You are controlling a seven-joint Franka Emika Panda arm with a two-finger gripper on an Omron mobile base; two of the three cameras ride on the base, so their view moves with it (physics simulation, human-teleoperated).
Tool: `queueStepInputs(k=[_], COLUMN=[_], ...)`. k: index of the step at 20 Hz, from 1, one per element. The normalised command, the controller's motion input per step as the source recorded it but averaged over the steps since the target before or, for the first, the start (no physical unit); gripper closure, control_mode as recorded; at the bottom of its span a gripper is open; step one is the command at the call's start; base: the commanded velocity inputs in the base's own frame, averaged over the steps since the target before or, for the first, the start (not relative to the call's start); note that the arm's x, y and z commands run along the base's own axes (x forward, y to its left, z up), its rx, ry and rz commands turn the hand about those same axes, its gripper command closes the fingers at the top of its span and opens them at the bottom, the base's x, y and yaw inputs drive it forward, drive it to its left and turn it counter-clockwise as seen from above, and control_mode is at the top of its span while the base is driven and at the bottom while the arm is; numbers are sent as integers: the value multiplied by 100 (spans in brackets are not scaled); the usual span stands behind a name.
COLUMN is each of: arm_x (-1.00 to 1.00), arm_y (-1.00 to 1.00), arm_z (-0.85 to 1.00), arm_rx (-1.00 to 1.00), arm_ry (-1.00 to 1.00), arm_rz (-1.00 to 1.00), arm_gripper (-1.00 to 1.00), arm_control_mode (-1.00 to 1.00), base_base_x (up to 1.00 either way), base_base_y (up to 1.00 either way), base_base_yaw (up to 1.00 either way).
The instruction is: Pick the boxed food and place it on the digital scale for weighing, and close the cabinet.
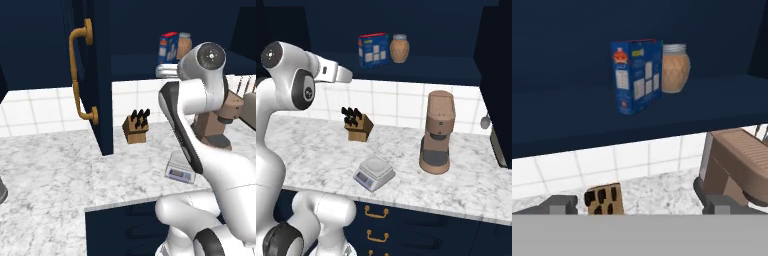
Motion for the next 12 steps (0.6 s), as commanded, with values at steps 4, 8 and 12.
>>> queueStepInputs(k=[4,8,12], arm_x=[37,28,23], arm_y=[0,1,11], arm_z=[29,27,29], arm_rx=[0,-1,-4], arm_ry=[2,6,5], arm_rz=[-3,-5,-9], arm_gripper=[-100,-100,-100], arm_control_mode=[-100,-100,-100], base_base_x=[0,0,0], base_base_y=[0,0,0], base_base_yaw=[0,0,0])
